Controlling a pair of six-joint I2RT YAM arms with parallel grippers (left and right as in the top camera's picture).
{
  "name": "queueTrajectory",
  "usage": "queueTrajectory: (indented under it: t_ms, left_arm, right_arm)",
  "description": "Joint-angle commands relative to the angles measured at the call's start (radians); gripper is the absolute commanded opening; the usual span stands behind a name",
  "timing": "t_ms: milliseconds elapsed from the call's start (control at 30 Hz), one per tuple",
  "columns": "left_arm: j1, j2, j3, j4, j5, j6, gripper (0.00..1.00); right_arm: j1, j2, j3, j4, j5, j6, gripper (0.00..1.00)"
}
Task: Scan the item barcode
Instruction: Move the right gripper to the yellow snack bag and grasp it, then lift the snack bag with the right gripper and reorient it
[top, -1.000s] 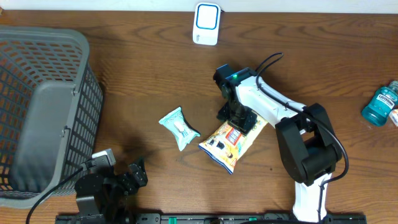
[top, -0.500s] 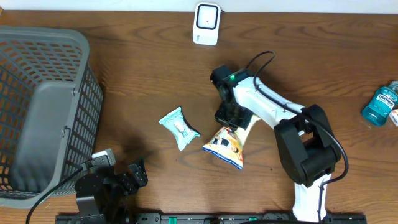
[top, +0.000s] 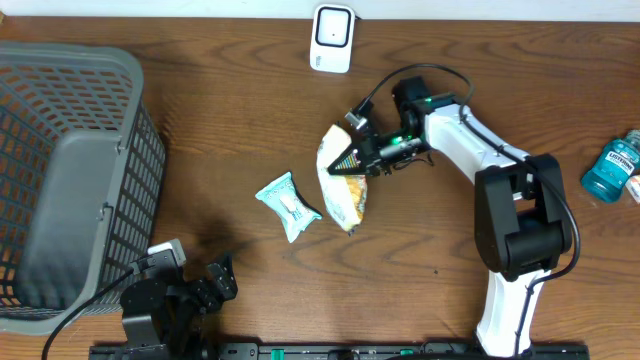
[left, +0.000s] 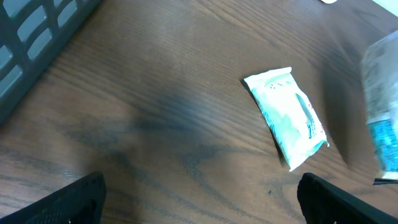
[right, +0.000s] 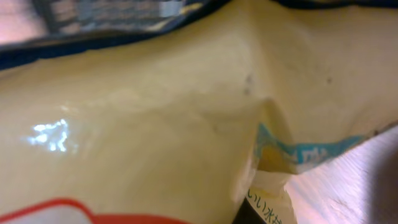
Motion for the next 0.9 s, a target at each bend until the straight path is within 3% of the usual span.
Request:
queueTrajectory:
  t_ms: [0,467,867]
  left_arm:
    - [0.004,-0.002,0.001,0.0,0.012,0.013,0.98]
    - [0.004,-0.002,0.001,0.0,0.012,0.013,0.98]
    - [0.004,-0.002,0.001,0.0,0.012,0.013,0.98]
  right_arm:
    - [0.006,0.007,0.002,-0.026,-0.295,-0.351,0.01]
    - [0.008,0.007,0.002,-0.028,-0.271,-0.854,0.01]
    - [0.01,0.005,0.002,-0.105,-0.296,-0.874,0.01]
